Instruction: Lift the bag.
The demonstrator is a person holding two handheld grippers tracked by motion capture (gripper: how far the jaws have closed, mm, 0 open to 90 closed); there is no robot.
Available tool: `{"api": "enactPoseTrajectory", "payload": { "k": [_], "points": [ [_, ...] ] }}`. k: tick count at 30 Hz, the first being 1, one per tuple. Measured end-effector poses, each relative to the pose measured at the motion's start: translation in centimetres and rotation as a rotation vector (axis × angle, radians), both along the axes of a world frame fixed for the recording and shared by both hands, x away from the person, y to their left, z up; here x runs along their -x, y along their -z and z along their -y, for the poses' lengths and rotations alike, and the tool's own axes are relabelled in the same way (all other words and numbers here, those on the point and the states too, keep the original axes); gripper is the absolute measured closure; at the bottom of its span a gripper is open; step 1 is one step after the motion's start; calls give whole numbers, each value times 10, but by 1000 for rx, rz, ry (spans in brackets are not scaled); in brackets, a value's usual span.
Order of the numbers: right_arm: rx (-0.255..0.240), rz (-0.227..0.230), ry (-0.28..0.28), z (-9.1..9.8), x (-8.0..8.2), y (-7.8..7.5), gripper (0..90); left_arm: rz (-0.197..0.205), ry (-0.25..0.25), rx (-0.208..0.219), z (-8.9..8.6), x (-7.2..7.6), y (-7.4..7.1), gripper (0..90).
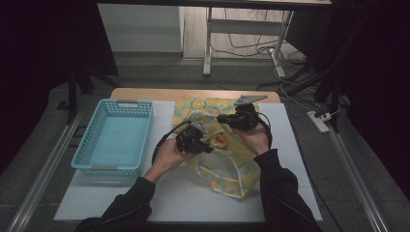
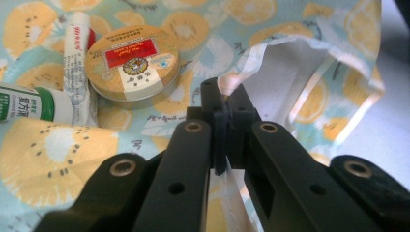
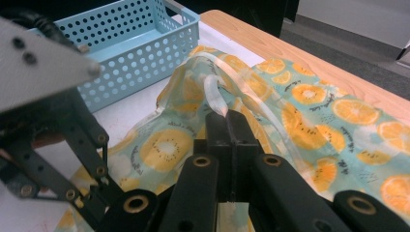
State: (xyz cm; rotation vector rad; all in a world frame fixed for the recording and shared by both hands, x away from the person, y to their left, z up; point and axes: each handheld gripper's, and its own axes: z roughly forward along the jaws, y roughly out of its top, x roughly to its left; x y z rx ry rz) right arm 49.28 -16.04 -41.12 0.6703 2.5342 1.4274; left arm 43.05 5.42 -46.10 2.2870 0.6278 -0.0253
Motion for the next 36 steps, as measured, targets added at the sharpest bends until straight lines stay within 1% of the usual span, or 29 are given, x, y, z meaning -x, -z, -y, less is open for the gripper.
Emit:
{"api": "enactPoseTrajectory", "payload": {
  "k": [1,3,5,8,11,12,16,19,22,23,32,36],
  "points": [
    [-1,0,-1,0,0,-3,900,-8,-1,13,-2,0,-3,893],
    [6,6,-3,0,1,-9,900,-10,-13,27,-6,0,-10,893],
    [17,13,-5,0,2,-16,900,-1,-19,46,-10,0,-17,893],
    [33,22,-7,-1,3,-24,900,13,-28,63,-17,1,-29,893],
    [38,25,-14,-2,4,-31,900,29,-40,74,-26,1,-42,893],
    [38,27,-15,-3,5,-33,900,33,-44,83,-28,0,-46,893],
    [33,27,-21,-4,5,-42,900,54,-58,102,-37,0,-65,893],
    [29,33,-23,-5,6,-48,900,70,-64,119,-41,-1,-79,893],
    [26,38,-27,-4,7,-55,900,88,-72,126,-44,-2,-92,894],
    [21,38,-28,-4,7,-57,900,90,-73,135,-46,-2,-95,893],
    [-1,61,-21,0,11,-77,900,125,-99,203,-56,-7,-127,894],
    [-8,75,-20,2,12,-88,900,143,-109,219,-60,-8,-141,893]
  ]
}}
